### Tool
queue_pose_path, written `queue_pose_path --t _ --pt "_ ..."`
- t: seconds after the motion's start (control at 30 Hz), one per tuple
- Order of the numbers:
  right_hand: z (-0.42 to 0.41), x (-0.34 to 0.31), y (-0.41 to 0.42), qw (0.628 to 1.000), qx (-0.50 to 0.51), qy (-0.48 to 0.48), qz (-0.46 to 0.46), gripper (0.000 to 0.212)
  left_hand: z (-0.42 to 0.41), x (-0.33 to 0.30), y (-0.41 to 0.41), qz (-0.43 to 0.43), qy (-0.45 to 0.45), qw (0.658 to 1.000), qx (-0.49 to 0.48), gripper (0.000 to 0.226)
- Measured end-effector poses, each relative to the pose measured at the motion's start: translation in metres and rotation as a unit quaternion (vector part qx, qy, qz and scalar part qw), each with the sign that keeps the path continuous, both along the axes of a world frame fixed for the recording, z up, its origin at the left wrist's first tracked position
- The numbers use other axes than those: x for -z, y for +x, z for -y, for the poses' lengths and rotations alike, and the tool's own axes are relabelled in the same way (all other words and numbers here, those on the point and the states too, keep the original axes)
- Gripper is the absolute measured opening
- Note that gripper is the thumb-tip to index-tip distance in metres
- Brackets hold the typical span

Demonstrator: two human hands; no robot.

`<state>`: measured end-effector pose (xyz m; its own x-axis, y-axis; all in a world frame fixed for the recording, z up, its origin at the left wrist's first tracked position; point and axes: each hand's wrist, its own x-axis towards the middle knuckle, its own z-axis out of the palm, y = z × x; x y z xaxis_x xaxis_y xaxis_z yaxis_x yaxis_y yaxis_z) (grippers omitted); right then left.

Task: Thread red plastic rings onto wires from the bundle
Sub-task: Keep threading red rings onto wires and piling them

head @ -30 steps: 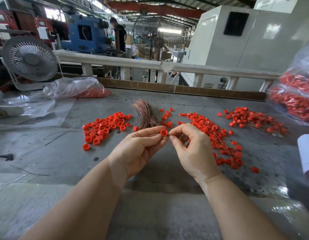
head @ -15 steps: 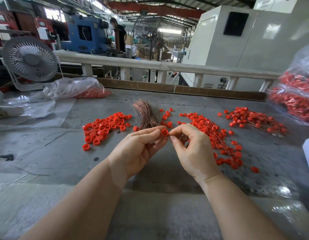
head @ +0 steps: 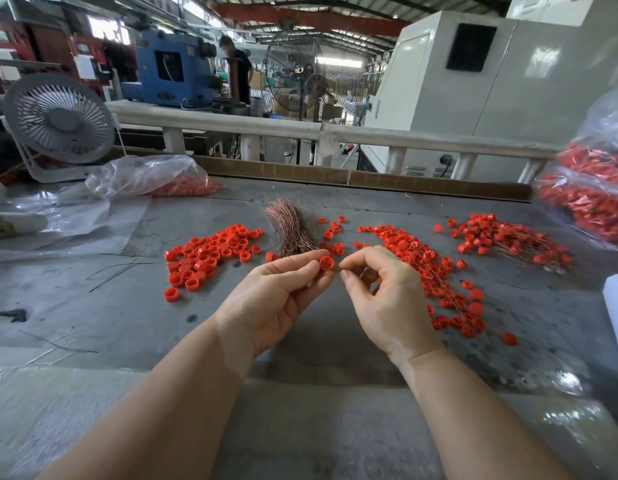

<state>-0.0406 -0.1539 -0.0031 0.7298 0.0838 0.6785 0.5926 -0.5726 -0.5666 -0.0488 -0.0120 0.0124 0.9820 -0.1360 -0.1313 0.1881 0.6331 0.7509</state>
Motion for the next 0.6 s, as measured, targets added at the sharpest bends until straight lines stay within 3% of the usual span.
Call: queue_pose_path --t 0.6 --pt "0.0011 0.0013 -0.0002 1.0 0.009 -0.017 0.003 0.015 -0.0009 0.0004 0.0 0.007 0.018 1.0 -0.004 0.033"
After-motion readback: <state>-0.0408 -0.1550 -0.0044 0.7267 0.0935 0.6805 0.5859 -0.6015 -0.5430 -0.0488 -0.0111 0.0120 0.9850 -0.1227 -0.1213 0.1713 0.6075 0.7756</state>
